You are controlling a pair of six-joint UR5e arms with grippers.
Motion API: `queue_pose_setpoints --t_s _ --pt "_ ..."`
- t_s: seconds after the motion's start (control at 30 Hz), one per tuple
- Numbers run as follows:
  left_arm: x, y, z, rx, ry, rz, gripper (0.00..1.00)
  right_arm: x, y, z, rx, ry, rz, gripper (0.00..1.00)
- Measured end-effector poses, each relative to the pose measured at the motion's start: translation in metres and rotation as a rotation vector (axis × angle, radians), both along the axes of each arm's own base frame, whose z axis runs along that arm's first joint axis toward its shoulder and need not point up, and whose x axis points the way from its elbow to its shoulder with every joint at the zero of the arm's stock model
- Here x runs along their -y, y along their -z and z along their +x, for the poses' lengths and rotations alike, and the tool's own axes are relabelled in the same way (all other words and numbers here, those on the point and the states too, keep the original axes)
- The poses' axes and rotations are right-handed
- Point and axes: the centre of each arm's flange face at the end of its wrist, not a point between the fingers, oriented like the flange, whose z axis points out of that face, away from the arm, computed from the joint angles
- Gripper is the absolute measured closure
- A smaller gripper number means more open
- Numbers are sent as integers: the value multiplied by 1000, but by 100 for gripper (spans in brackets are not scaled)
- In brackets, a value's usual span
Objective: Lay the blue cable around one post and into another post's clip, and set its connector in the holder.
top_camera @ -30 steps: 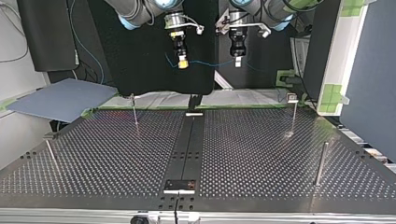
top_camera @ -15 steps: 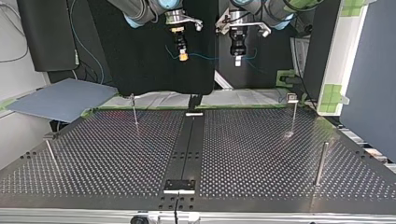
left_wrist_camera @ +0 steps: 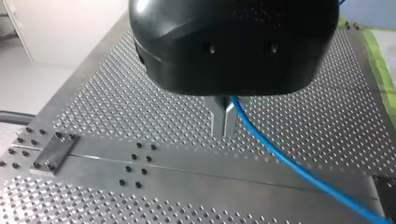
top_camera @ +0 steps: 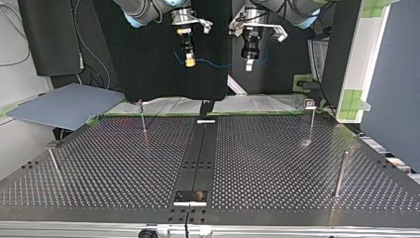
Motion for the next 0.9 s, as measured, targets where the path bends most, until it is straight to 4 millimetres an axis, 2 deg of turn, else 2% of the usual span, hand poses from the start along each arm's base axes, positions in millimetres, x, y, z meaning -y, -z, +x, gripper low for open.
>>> queue_pose_setpoints --t_s 0.37,0.73,0.9 --pt "-8 -36 8 15 -19 -22 100 17 -62 15 123 -8 -54 100" --pt "-14 -94 35 122 -65 -104 100 36 -138 34 206 -25 -144 100" --pt "-19 -109 47 149 -97 -130 100 44 -171 39 237 -40 -183 100"
